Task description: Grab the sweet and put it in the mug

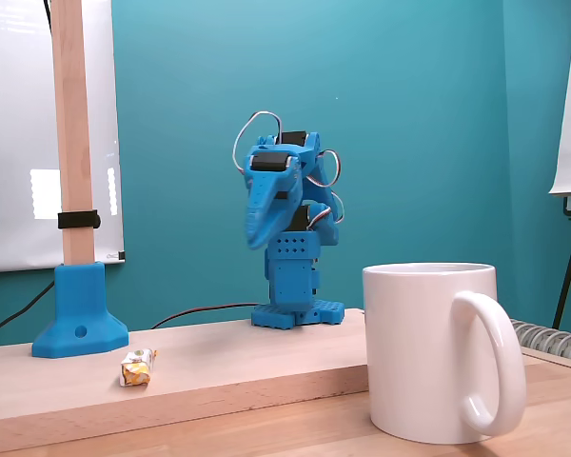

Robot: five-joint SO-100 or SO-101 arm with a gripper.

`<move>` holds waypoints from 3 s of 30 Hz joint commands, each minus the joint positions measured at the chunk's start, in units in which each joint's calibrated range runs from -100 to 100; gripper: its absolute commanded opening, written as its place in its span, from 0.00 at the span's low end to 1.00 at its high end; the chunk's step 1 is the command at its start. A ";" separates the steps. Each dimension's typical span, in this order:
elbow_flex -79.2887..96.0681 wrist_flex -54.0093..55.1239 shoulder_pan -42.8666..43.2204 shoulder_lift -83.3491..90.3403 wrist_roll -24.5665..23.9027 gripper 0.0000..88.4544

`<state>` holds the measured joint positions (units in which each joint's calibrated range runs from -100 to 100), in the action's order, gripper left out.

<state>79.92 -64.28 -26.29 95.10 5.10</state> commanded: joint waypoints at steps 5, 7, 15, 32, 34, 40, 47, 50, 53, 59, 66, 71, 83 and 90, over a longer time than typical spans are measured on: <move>0.01 4.20 -9.95 -0.26 1.86 0.04; 1.97 8.31 -12.41 -0.26 2.05 0.04; 13.21 27.67 -17.57 -0.34 1.95 0.04; -14.26 18.07 -17.50 -27.45 1.76 0.04; -18.28 17.83 -17.50 -32.01 1.76 0.04; -26.04 17.83 -17.50 -42.60 1.81 0.04; -26.22 17.83 -17.72 -53.10 2.15 0.04; -26.22 17.83 -18.08 -57.40 2.15 0.04; -26.48 17.91 -18.15 -61.96 2.25 0.04; -32.10 17.99 -18.30 -68.85 1.86 0.04; -41.03 17.91 -18.44 -76.08 1.81 0.04; -45.66 17.67 -20.33 -83.65 2.05 0.04; -56.28 17.34 -22.44 -101.89 1.81 0.04; -57.35 16.78 -21.93 -105.16 1.76 0.03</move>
<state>25.32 -47.27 -48.45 -10.54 6.96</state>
